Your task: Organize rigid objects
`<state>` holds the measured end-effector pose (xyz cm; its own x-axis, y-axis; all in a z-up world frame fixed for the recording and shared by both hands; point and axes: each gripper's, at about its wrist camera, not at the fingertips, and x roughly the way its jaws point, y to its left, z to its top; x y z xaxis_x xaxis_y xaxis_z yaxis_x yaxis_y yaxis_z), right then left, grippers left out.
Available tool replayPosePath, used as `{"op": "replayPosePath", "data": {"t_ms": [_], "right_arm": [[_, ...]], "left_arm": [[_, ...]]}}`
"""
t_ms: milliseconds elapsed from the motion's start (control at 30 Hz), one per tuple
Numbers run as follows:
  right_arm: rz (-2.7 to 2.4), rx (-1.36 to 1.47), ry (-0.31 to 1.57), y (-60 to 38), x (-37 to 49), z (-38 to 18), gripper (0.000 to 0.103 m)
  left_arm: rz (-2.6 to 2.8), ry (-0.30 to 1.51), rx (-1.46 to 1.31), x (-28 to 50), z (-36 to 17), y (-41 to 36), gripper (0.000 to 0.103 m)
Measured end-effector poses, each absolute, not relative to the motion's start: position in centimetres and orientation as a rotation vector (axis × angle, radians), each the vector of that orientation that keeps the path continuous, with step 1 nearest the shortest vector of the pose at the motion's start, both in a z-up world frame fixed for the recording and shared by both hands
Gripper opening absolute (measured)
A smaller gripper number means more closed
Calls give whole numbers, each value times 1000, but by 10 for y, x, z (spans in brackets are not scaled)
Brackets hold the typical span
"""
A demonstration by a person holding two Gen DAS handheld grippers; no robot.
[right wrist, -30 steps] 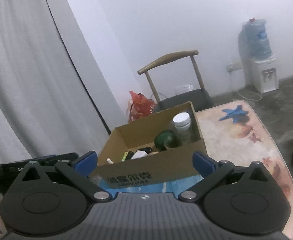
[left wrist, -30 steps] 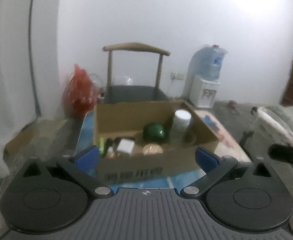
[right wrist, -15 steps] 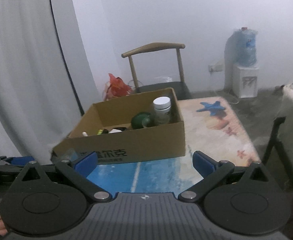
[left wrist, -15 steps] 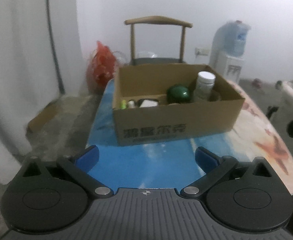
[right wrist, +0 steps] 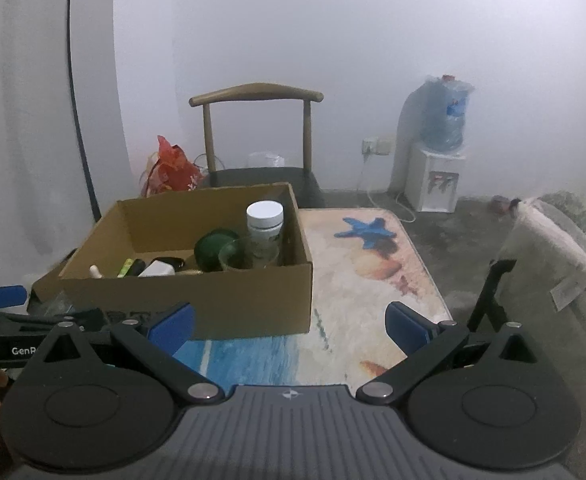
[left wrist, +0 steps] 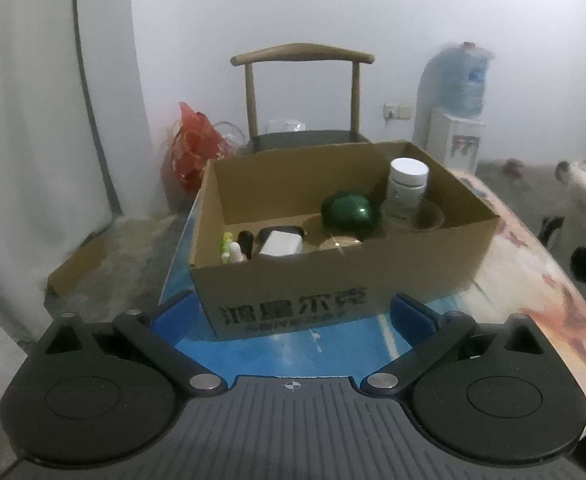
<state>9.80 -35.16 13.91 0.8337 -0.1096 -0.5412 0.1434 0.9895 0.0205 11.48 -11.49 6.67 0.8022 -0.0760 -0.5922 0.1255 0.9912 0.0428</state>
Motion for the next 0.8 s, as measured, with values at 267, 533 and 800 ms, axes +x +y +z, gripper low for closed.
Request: {"op": "replayPosePath", "data": {"t_ms": [267, 533, 800], "right_arm": [[-124, 23, 574, -342, 132, 142, 103], [-91, 96, 570, -346, 154, 136, 103], [-64, 165, 580, -351, 167, 127, 103]], "left_arm": [[-74, 618, 88, 134, 72, -105, 103], [-66, 640, 86, 150, 74, -98, 103], [-53, 671, 111, 158, 71, -107, 103]]}}
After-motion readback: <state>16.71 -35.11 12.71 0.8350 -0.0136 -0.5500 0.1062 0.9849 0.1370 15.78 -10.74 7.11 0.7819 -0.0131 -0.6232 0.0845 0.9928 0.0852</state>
